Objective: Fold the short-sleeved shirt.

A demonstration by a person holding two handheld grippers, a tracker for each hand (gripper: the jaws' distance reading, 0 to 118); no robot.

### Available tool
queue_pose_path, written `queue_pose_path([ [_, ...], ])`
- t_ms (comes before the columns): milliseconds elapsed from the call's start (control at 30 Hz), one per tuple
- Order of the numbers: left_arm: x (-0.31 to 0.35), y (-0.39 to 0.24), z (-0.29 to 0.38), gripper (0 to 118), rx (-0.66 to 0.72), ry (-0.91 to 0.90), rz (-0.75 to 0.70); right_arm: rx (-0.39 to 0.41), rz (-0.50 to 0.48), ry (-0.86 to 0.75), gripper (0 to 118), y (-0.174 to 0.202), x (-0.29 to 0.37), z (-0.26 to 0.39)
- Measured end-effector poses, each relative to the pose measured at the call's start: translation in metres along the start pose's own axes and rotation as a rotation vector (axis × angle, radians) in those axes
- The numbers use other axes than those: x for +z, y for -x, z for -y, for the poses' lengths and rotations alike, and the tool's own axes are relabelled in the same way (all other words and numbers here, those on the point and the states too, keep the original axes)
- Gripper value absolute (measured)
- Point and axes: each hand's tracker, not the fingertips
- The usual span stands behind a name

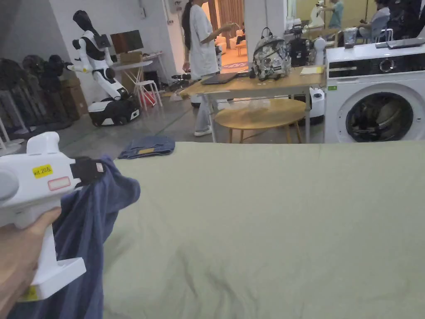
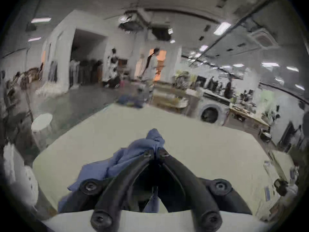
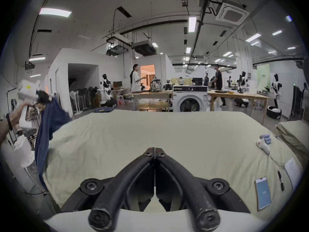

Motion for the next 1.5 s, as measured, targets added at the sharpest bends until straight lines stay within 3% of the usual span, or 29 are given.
queue_pose_path([
  [133,-0.045,-0.080,0.023,0,0.000,0.005,0.128,-0.021,0.056,-0.012,0,-0.017,0.017,0.000],
  [233,-0.080,-0.151,0.084,0,0.044,0.098,0.313,-0.048,0.094,-0.014,0,-0.031,0.030,0.003],
  [400,-0.108,-0.282,0.225,0,0.025,0.435,0.587,-0.068,0.201,0.003,0,-0.057,0.052,0.009],
  [567,-0.079,-0.395,0.338,0,0.002,0.695,0.897,-0.105,0.285,0.031,0,-0.082,0.073,0.014],
  [600,-0.069,-0.410,0.352,7,-0.046,0.724,0.925,-0.082,0.320,0.038,0,-0.084,0.077,0.015],
  [633,-0.059,-0.420,0.364,36,-0.080,0.722,0.945,-0.068,0.341,0.041,0,-0.085,0.082,0.017],
  [667,-0.046,-0.432,0.374,45,-0.108,0.730,0.975,-0.067,0.347,0.042,0,-0.087,0.085,0.018],
  [733,-0.037,-0.432,0.377,54,-0.136,0.719,1.022,-0.084,0.347,0.045,0,-0.090,0.090,0.020],
  [767,-0.034,-0.427,0.373,51,-0.153,0.701,1.050,-0.092,0.345,0.045,0,-0.091,0.092,0.021],
  [933,0.012,-0.356,0.286,50,-0.231,0.356,0.891,-0.084,0.296,0.044,0,-0.085,0.092,0.020],
  [1000,0.031,-0.312,0.249,43,-0.243,0.228,0.772,-0.047,0.267,0.043,0,-0.079,0.089,0.019],
  [1067,0.048,-0.260,0.223,0,-0.185,0.131,0.689,0.000,0.239,0.046,0,-0.071,0.085,0.017],
  [1200,0.088,-0.177,0.202,0,-0.184,-0.042,0.351,0.042,0.192,0.032,0,-0.055,0.078,0.018],
  [1267,0.103,-0.148,0.195,0,-0.203,-0.037,0.336,0.012,0.149,0.017,0,-0.051,0.075,0.017],
  [1333,0.109,-0.133,0.194,0,-0.192,-0.020,0.226,-0.007,0.133,0.004,0,-0.046,0.071,0.018],
  [1500,0.101,-0.112,0.193,0,-0.132,0.004,0.235,-0.006,0.106,0.002,0,-0.040,0.065,0.014],
])
